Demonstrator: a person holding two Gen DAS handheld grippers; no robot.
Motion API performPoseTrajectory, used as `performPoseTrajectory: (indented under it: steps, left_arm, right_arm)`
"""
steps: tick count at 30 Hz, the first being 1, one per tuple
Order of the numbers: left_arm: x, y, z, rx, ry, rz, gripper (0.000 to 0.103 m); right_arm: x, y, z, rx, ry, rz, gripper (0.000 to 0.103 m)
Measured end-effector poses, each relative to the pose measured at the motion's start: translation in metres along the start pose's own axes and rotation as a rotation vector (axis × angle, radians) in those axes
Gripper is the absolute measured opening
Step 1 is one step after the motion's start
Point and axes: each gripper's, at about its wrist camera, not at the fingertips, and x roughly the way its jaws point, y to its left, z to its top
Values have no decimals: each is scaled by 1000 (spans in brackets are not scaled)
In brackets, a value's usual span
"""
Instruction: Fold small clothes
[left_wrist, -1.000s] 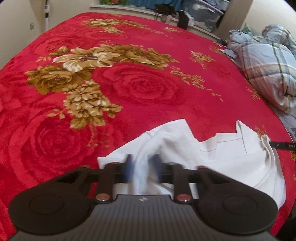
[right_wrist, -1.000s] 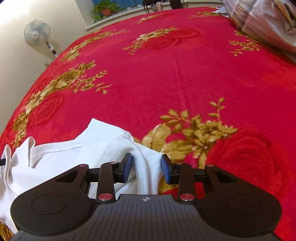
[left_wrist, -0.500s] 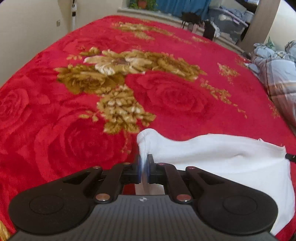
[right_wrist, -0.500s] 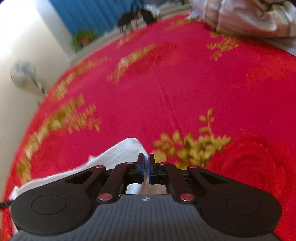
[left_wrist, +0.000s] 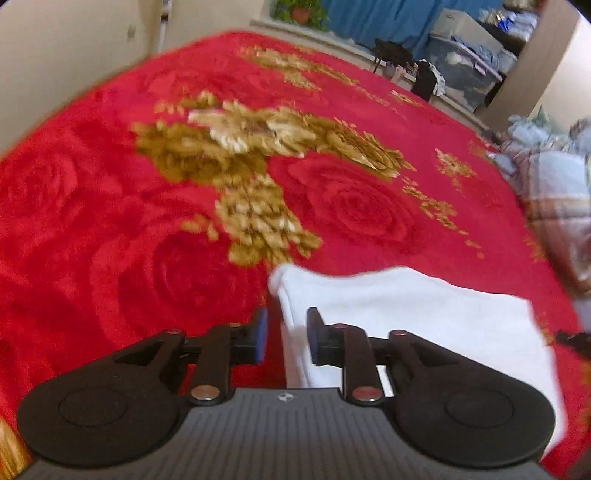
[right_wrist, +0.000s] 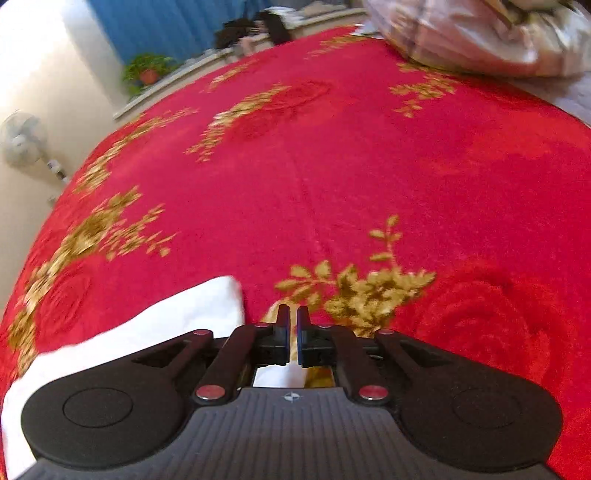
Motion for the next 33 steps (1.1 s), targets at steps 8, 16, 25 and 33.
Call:
performPoseTrajectory:
  steps: [8, 16, 25, 33]
  left_arm:
    - [-9, 1, -38, 30, 161, -96, 34]
    - [-14, -11, -56, 100, 133, -91, 4]
    - [-40, -26, -66, 148, 118, -55, 9]
    - [-60, -29, -107, 150, 171, -66, 37]
  right_arm:
    - [-3, 20, -30, -135, 145, 122, 27]
    - [-23, 33, -42, -175, 121, 133, 3]
    - [-39, -3, -46, -1, 139, 81, 7]
    - [-65, -3, -64, -85, 196, 143, 43]
